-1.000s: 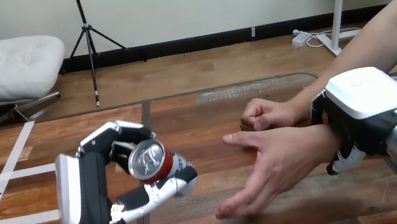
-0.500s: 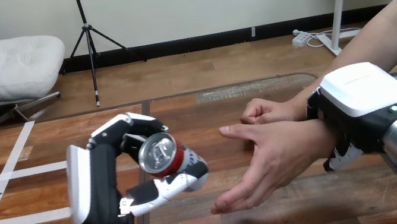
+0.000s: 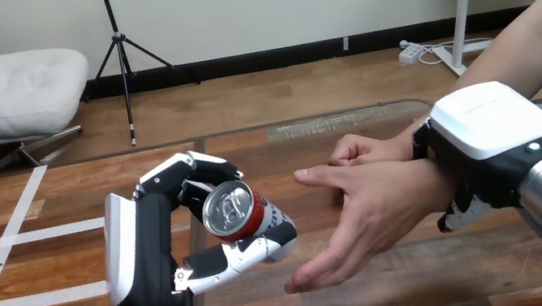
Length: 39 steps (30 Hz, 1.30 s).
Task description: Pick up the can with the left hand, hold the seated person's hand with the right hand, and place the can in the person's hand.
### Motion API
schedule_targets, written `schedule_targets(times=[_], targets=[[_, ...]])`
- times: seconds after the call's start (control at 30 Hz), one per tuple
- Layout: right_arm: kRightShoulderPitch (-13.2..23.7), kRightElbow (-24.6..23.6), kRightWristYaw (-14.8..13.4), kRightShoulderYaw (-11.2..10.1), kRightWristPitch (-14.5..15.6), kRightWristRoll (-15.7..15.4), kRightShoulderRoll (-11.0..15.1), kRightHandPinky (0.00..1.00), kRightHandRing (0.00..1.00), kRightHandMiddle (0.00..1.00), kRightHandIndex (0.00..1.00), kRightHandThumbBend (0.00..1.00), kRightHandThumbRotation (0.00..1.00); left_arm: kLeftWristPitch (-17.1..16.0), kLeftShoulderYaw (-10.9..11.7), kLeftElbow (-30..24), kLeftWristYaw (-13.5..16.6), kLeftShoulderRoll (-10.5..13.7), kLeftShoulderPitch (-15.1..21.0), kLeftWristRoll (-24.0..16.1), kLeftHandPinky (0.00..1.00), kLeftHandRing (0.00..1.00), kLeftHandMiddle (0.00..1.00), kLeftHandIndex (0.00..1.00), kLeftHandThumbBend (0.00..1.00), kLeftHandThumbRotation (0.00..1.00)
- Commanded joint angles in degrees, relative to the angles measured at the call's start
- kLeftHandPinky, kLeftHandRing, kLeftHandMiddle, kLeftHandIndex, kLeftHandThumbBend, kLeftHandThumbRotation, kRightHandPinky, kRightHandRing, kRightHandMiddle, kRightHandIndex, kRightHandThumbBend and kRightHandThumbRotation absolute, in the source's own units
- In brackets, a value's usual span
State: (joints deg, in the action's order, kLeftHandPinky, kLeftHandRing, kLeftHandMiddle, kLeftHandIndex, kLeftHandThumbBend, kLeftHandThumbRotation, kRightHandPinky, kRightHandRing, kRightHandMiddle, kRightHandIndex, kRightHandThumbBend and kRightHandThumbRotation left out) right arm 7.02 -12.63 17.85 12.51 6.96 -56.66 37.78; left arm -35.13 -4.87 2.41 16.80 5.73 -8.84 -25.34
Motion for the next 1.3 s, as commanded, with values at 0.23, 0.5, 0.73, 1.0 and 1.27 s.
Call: schedule_targets(times=[0.23, 0.5, 0.73, 1.0, 1.27], targets=[[4.7, -1.0, -1.2, -0.3, -1.2, -1.0, -1.0, 0.35, 0.42, 0.49, 0.53, 0.84, 0.00, -1.4, -0.4, -1.9, 0.2, -0.6, 3.5, 0.5, 0.28, 0.35, 0.41, 0.42, 0.76, 0.00], [6.2, -0.2, -0.8, 0.6, -1.6, -1.7, -1.4, 0.35, 0.42, 0.48, 0.53, 0.83, 0.00, -1.4, -0.5, -1.9, 0.6, -0.7, 3.5, 0.3, 0.27, 0.34, 0.40, 0.42, 0.76, 0.01], [7.2, 1.2, -1.2, 1.1, -2.4, -1.2, -2.1, 0.38, 0.43, 0.50, 0.54, 0.82, 0.00, -1.3, -0.6, -2.0, 0.8, -0.8, 3.4, 0.1, 0.27, 0.33, 0.40, 0.42, 0.76, 0.01], [8.0, 2.4, -2.1, 1.6, -3.6, -1.1, -2.7, 0.40, 0.45, 0.50, 0.54, 0.83, 0.00, -1.2, -0.7, -2.0, 1.1, -1.0, 3.3, -0.3, 0.27, 0.33, 0.40, 0.42, 0.76, 0.02], [8.7, 4.9, -5.2, 2.1, -6.0, -1.5, -3.1, 0.40, 0.44, 0.50, 0.53, 0.83, 0.00, -1.1, -0.9, -2.5, 0.7, -1.2, 3.0, 0.2, 0.27, 0.33, 0.40, 0.42, 0.76, 0.02]])
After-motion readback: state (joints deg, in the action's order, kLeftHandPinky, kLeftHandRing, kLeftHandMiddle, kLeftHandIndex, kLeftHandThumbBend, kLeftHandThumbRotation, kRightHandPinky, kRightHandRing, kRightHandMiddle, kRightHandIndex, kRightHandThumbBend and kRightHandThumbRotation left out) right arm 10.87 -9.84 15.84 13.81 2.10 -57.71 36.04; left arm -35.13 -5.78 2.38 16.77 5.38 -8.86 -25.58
